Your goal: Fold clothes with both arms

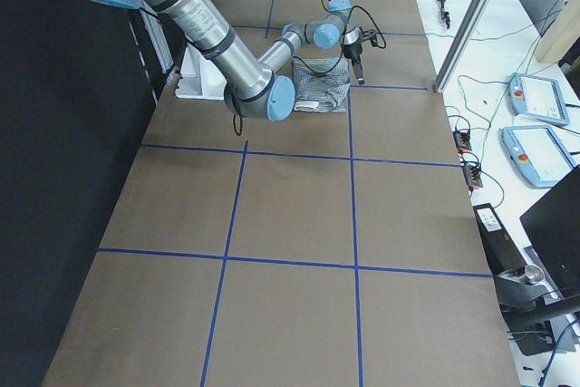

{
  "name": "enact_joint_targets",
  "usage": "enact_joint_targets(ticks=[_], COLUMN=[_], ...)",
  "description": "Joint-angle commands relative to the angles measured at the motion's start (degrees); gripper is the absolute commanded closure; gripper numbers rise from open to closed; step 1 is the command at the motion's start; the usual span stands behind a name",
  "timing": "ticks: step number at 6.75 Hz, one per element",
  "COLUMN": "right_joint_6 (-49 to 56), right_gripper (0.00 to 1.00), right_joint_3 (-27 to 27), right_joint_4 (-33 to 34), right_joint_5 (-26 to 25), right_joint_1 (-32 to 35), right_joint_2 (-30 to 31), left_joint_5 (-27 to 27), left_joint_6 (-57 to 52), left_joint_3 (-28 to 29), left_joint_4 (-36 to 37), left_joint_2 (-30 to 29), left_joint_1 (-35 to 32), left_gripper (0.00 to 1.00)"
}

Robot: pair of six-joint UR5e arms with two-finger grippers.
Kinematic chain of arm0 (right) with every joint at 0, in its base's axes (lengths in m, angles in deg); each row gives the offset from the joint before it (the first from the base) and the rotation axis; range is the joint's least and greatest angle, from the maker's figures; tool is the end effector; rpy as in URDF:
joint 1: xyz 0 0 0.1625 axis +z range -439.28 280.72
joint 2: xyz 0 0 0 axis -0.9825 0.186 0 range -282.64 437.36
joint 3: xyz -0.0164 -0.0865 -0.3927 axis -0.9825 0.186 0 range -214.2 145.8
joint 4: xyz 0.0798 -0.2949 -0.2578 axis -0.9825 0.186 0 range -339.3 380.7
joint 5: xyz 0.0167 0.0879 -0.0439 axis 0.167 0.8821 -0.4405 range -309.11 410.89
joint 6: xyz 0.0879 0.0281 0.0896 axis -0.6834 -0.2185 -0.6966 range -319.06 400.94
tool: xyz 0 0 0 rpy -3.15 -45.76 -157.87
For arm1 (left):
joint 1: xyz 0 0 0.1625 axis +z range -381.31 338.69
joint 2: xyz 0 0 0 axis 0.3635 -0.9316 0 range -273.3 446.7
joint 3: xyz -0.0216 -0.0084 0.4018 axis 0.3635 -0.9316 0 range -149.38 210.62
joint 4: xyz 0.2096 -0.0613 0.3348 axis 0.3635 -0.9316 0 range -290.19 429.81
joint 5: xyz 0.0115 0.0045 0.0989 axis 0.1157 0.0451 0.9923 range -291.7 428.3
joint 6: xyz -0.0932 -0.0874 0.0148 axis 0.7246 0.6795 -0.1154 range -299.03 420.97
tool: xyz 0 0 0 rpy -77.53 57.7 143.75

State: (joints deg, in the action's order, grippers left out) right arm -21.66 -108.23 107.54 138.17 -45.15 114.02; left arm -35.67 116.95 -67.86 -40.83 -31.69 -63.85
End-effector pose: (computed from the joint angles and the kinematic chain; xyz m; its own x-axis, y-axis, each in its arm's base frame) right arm -0.5688 -0.5539 0.2069 0.8282 0.0061 0.5604 -0.2308 0.9149 0.3311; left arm 0.4111 -0.5158 0.2735 0.6110 0.1761 -0.7718 0.1979 0.9100 0.3643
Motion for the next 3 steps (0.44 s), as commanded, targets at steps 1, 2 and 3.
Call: enact_joint_targets(ticks=[1, 2, 3], right_joint_6=[0.46, 0.37, 0.46], right_gripper=[0.00, 0.00, 0.04], right_joint_3=[-6.64, -6.47, -6.47], right_joint_4=[3.60, 3.69, 3.69], right_joint_5=[-2.37, -3.59, -4.04], right_joint_1=[-5.19, -6.86, -7.23], right_joint_2=[5.77, 6.32, 6.06], left_joint_5=[0.00, 0.00, 0.00], left_joint_6=[0.00, 0.00, 0.09], left_joint_3=[0.13, 0.13, -0.05], left_joint_4=[-0.01, -0.01, -0.01], left_joint_2=[0.00, 0.00, 0.00], left_joint_1=[0.00, 0.00, 0.00], left_gripper=[0.00, 0.00, 0.00])
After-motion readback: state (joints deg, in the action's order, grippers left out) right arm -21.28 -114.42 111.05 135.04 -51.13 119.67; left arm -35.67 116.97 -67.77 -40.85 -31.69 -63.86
